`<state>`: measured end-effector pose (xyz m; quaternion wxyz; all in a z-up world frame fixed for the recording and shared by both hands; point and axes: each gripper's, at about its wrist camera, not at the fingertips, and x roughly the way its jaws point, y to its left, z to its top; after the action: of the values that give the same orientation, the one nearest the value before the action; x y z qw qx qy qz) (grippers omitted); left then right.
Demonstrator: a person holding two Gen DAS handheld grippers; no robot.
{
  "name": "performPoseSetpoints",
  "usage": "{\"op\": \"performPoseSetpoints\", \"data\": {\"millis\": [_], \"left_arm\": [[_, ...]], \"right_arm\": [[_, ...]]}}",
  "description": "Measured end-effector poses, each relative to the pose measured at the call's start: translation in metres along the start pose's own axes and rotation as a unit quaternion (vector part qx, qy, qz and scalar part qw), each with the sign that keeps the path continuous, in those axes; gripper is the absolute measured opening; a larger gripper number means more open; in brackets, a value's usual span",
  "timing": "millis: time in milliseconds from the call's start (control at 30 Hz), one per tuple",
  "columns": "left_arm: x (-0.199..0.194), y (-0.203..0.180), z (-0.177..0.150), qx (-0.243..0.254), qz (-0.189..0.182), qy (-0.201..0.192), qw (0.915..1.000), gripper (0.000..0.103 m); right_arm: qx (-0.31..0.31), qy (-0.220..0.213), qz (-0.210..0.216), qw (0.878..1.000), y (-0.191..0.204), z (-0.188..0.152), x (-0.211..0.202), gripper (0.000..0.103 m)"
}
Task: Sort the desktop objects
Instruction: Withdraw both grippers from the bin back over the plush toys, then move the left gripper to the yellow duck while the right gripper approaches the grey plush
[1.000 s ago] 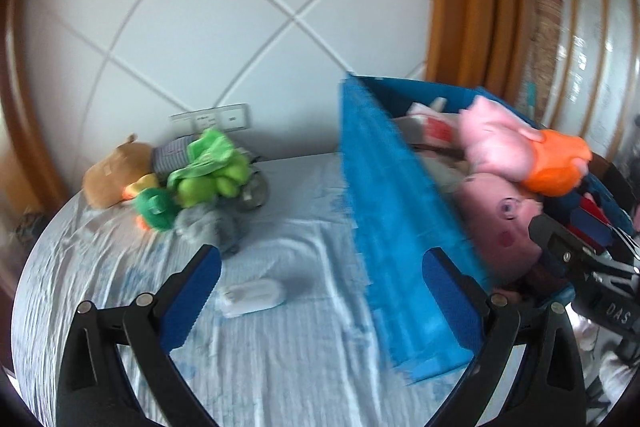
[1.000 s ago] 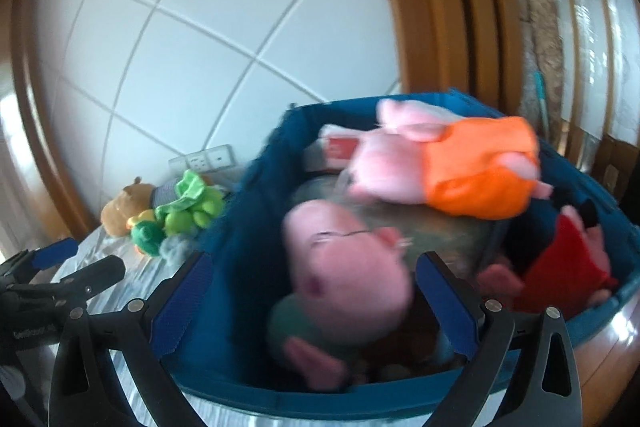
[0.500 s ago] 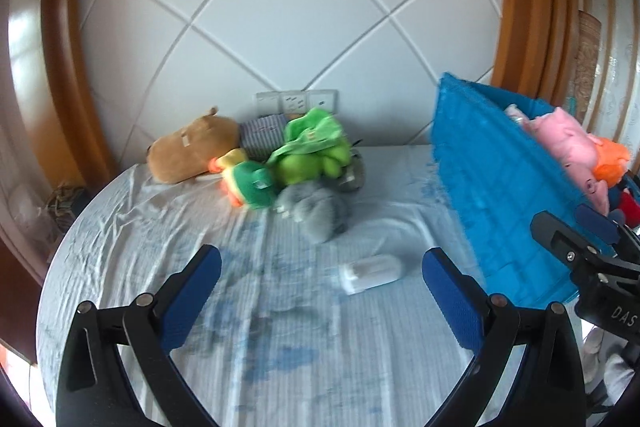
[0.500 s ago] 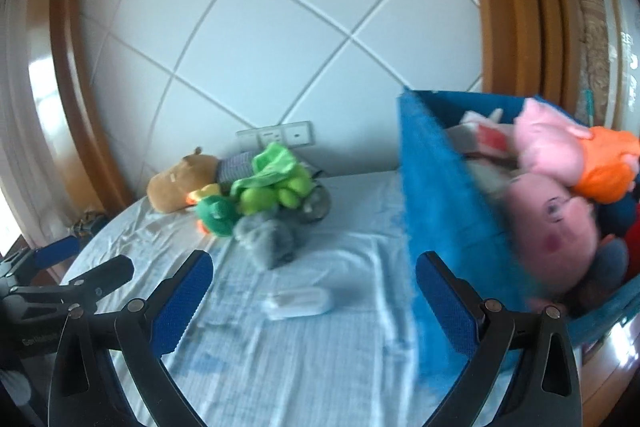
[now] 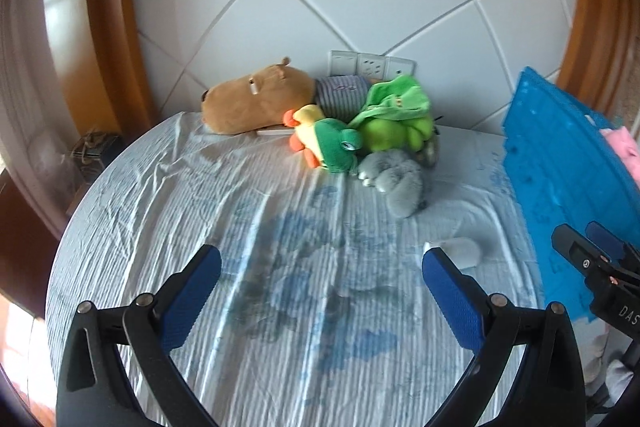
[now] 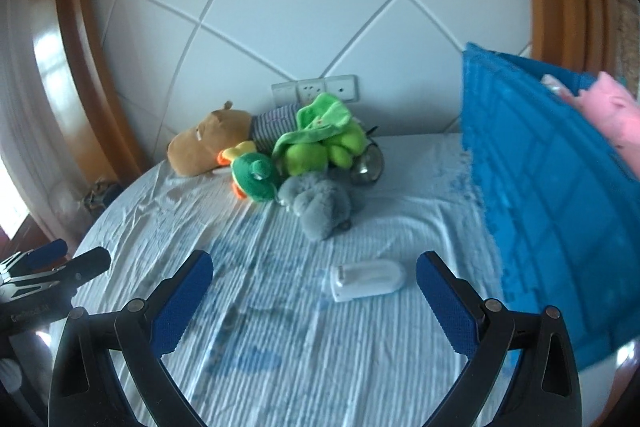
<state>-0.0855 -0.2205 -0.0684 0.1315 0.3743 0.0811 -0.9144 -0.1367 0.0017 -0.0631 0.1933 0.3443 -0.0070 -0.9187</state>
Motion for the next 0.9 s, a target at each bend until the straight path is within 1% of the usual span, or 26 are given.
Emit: {"op": "performPoseSetpoints", "data": {"millis": [133,233,367,400,567,667,867,900], "left_arm": [[0.022,0.0,0.006,-0.004,0.014,0.013,0.9998,0.102],[0.041,0.002,0.004,-0.008,0.02,0.033,0.9992,0.102],[0.061,0.008,0.01,-0.007,0.017,0.05,0.9986,0.102],[0.064,0.008,0.013,-0.004,0.014,0.051,0.9986,0.102],[0.089,0.012,0.032,0.013,-0.004,0.055,0.9984,0.102],[0.11,0.015,0.04,0.014,-0.013,0.062,0.9979,0.102],[0.166,0.013,0.05,0.024,-0.022,0.091,0.9953,0.102],[0.175,0.011,0.052,0.027,-0.024,0.095,0.9949,0.097]], "right_arm": [[-0.007,0.015,0.02,1.0,0.001,0.004,0.031,0.103],[-0.005,0.032,0.028,0.999,-0.003,0.003,0.056,0.103],[0.003,0.068,0.045,0.997,-0.003,0.002,0.084,0.103],[0.005,0.07,0.046,0.996,-0.002,0.003,0.089,0.103],[0.027,0.062,0.029,0.997,0.0,0.014,0.108,0.103],[0.027,0.074,0.012,0.997,-0.001,0.022,0.128,0.103],[0.031,0.103,-0.023,0.994,-0.009,0.03,0.173,0.103],[0.032,0.107,-0.028,0.993,-0.011,0.031,0.179,0.103]]}}
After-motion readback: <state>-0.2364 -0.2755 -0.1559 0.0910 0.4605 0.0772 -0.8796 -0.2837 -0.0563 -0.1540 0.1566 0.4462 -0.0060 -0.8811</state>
